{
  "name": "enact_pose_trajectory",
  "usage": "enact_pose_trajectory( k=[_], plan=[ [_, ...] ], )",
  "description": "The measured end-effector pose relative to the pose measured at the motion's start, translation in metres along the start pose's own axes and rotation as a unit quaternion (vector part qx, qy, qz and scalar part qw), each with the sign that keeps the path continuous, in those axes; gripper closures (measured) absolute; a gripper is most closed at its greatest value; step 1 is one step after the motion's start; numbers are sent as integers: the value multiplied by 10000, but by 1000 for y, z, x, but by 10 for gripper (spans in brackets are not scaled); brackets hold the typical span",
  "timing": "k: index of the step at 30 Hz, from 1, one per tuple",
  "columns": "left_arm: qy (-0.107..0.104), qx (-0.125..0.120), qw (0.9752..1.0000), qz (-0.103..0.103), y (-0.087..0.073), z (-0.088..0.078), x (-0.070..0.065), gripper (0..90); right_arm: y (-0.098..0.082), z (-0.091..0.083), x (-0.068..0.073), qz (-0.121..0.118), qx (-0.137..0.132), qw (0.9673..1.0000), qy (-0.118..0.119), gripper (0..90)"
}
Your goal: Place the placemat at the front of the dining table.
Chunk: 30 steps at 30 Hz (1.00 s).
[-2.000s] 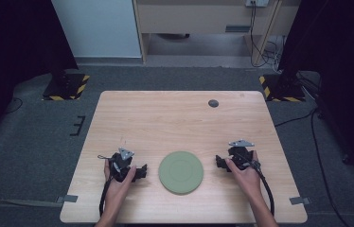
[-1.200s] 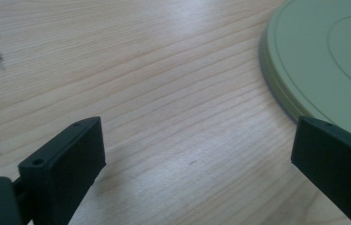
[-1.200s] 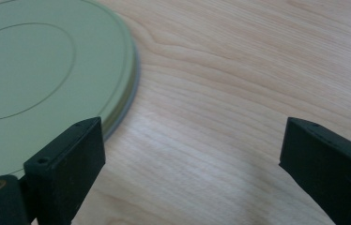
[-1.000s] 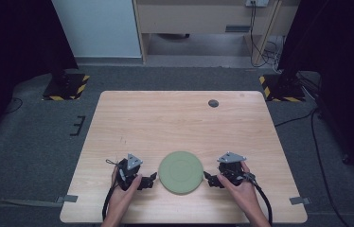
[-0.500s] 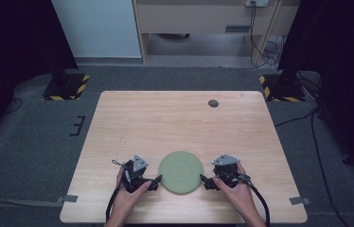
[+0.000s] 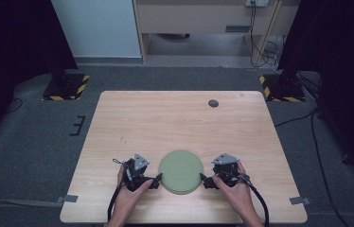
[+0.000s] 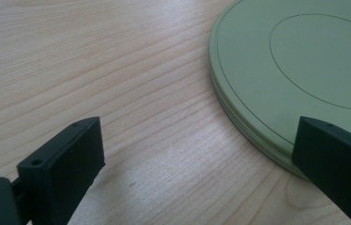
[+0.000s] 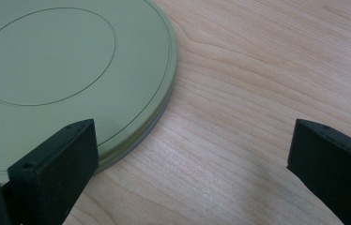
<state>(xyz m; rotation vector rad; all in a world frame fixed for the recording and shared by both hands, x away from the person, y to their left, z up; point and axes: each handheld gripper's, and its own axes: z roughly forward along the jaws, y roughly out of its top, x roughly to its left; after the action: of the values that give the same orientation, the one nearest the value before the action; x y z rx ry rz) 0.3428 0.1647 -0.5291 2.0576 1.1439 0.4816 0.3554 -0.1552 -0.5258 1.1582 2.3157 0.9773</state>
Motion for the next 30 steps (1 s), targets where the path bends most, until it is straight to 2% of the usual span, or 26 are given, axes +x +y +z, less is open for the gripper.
enact_pose_trajectory(
  k=[12, 17, 19, 30],
  plan=[
    [129, -48, 9999, -60, 2, 4, 1, 9, 2, 4, -1, 46, -93, 9997, -232, 9],
    [78, -31, 10000, -45, 1, 3, 1, 30, 2, 2, 1, 100, -71, 9997, -188, 54],
    [86, -29, 9999, -48, 1, 3, 0, 30, 1, 1, 2, 41, -63, 9998, -164, 60],
    [229, -49, 9997, -54, 2, 5, -1, 8, 2, 3, 2, 46, -83, 9997, -234, 30]
  ],
)
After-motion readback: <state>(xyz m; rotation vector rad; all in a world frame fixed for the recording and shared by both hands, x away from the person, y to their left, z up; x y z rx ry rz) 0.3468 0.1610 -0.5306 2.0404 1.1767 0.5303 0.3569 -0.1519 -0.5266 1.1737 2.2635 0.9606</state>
